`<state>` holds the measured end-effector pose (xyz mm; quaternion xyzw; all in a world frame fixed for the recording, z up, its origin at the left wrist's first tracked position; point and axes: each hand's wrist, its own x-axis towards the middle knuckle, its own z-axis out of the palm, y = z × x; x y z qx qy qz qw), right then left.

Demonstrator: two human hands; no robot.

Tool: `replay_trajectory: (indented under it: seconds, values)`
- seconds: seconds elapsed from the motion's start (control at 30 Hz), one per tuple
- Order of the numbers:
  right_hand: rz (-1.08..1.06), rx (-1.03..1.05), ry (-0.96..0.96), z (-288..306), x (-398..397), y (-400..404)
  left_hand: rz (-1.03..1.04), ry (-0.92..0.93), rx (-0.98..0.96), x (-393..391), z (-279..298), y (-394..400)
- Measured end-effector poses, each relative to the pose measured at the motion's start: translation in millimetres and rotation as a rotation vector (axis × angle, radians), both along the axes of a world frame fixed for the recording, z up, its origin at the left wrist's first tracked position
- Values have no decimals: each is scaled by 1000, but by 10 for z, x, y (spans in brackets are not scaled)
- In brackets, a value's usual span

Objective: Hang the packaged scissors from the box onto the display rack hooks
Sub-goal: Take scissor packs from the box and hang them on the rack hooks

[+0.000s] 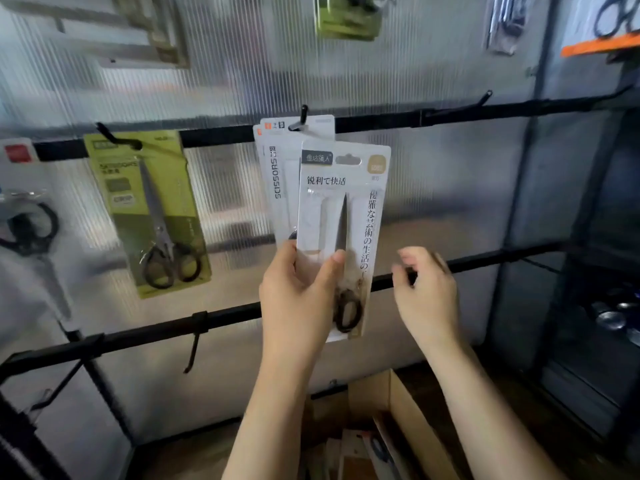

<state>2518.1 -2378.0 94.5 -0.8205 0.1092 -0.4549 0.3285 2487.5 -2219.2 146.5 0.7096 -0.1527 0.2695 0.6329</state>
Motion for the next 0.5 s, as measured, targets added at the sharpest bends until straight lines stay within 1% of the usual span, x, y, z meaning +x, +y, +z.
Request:
replay_trajectory:
  seconds: [0.1, 0.2, 0.27, 0.37, 0.5]
  values:
    - [-104, -49, 27, -18, -130, -419, -30, -32, 44, 44, 58, -195]
    - [-256, -50, 194, -93, -300, -814, -95, -57, 97, 118, 196, -493]
    - [-311, -39, 317, -166, -383, -995, -171, -38, 110, 158, 347, -748]
    - [-306, -21, 465, -274, -448, -1149, -292, 11, 98, 226, 551, -1087]
    - [-294, -15, 520, -349, -496, -1284, -300, 34, 103, 340, 671, -1362]
